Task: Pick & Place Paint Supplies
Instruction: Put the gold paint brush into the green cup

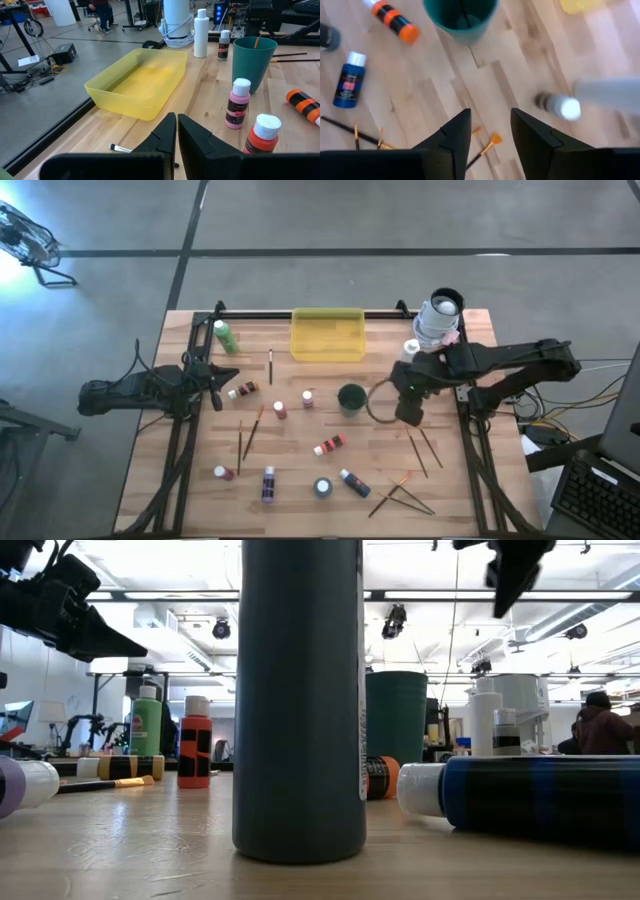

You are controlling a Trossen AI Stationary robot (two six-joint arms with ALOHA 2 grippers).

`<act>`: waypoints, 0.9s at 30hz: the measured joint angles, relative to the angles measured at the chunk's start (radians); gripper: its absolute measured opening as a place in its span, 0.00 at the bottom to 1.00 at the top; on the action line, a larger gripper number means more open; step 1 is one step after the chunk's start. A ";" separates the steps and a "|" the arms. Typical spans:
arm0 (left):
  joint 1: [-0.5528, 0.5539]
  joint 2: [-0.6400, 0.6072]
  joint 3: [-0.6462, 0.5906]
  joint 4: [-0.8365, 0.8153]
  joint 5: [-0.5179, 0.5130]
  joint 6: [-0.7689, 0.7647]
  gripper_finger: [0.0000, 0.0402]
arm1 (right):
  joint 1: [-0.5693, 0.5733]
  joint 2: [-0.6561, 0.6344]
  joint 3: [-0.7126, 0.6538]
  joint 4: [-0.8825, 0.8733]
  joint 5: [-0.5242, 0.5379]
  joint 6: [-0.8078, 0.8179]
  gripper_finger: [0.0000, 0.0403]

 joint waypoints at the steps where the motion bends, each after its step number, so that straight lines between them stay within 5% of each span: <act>1: 0.000 0.000 0.000 0.000 0.000 0.000 0.06 | 0.019 -0.007 -0.005 -0.011 0.022 0.038 0.31; 7: 0.000 0.000 0.000 0.000 0.000 0.000 0.06 | 0.114 -0.046 -0.061 -0.051 0.089 0.265 0.31; 15: 0.000 0.000 0.000 0.000 0.000 0.000 0.06 | 0.128 -0.118 -0.250 -0.022 0.010 0.585 0.42; 27: 0.000 0.000 0.000 0.000 0.000 0.000 0.06 | 0.127 -0.149 -0.470 0.182 -0.017 0.704 0.58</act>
